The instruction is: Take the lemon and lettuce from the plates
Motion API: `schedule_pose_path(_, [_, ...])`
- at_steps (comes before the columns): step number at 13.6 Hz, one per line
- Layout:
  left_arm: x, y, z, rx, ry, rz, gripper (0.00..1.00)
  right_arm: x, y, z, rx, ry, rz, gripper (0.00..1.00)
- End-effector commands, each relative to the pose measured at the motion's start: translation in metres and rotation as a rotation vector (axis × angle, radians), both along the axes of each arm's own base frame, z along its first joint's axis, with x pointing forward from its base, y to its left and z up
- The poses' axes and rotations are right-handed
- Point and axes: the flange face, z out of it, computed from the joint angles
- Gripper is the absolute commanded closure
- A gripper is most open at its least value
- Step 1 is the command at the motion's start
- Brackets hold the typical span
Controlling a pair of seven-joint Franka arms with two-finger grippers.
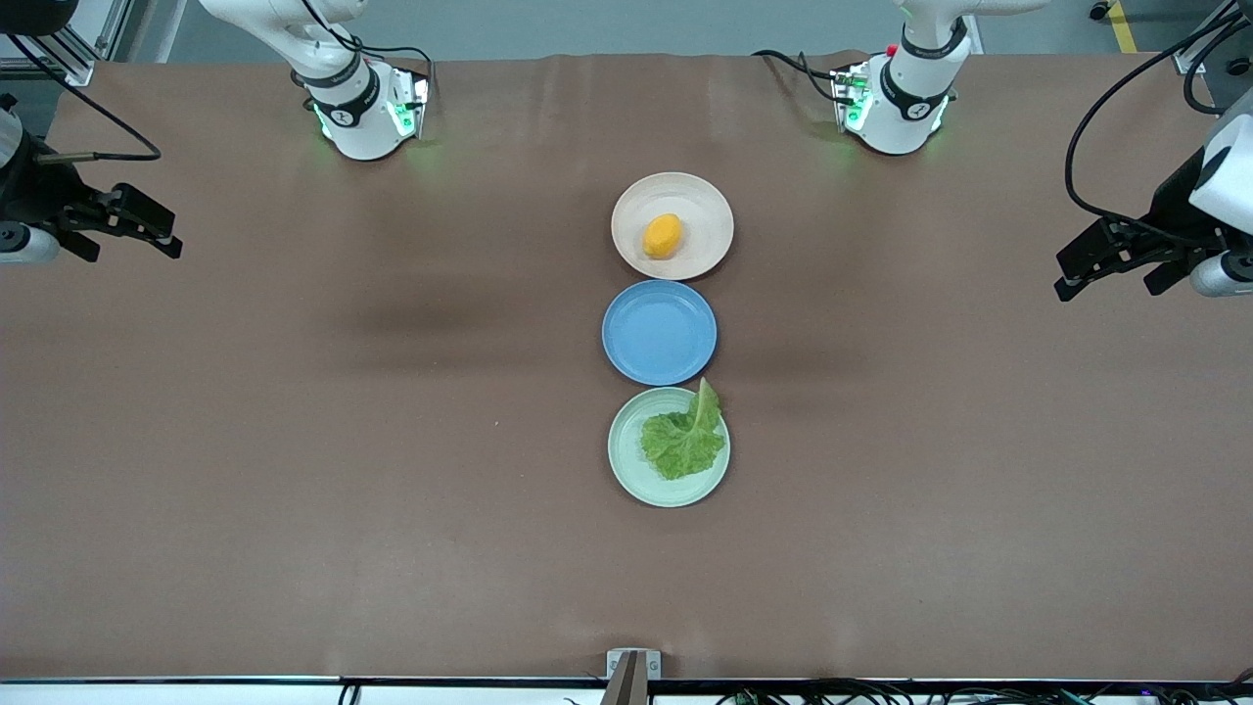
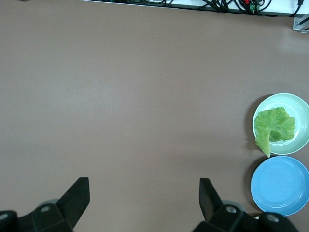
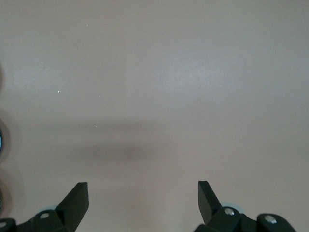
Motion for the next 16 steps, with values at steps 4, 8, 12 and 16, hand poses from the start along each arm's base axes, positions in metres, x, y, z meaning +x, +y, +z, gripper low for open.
schedule_pose_path(4, [0.001,0.000,0.004,-0.019,0.012,0.003,0.00,0.007,0.002,0.005,0.006,-0.002,0.004,0.00])
schedule_pose_path(8, [0.002,0.001,0.002,-0.019,0.013,0.005,0.00,0.012,0.003,0.004,0.007,0.016,0.009,0.00])
schedule_pose_path(12, [0.016,-0.011,-0.026,-0.018,0.058,-0.013,0.00,0.010,0.006,0.003,0.015,0.027,0.011,0.00])
schedule_pose_path(16, [0.049,-0.063,-0.084,-0.024,0.143,0.010,0.00,0.010,0.007,0.002,0.037,0.027,0.010,0.00])
